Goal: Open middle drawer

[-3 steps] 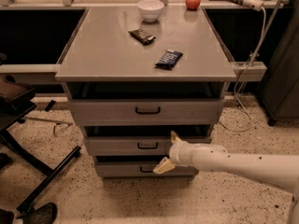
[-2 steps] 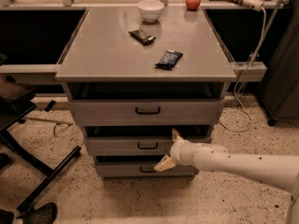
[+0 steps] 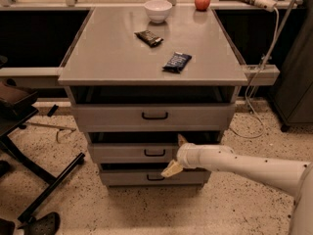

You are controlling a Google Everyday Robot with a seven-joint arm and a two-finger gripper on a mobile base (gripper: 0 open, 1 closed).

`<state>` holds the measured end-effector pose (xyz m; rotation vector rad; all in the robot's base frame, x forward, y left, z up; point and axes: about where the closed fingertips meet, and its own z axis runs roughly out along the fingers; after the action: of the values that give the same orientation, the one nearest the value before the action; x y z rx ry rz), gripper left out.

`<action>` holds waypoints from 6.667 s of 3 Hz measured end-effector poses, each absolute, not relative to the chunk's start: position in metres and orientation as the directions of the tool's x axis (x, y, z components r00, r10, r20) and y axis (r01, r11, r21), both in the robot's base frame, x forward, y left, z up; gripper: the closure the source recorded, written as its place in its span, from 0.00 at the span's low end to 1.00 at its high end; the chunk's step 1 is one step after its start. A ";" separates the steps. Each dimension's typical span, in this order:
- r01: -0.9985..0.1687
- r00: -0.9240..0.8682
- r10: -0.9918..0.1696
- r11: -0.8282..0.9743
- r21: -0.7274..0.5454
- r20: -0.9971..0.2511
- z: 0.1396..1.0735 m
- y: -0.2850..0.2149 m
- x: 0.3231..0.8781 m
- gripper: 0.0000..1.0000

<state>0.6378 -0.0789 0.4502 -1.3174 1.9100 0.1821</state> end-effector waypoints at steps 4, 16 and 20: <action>-0.913 -0.168 -0.740 0.366 -0.180 -0.651 0.411 -0.058 0.636 0.00; -0.918 -0.363 -0.735 0.388 0.083 -0.572 0.432 -0.050 0.421 0.00; -0.910 -0.401 -0.730 0.385 0.152 -0.553 0.433 -0.051 0.400 0.00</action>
Offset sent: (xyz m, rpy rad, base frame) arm 0.0239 0.0091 -0.0189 -0.0161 0.0726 0.0708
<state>0.4004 -0.0510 0.4327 -1.4189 2.2525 0.6194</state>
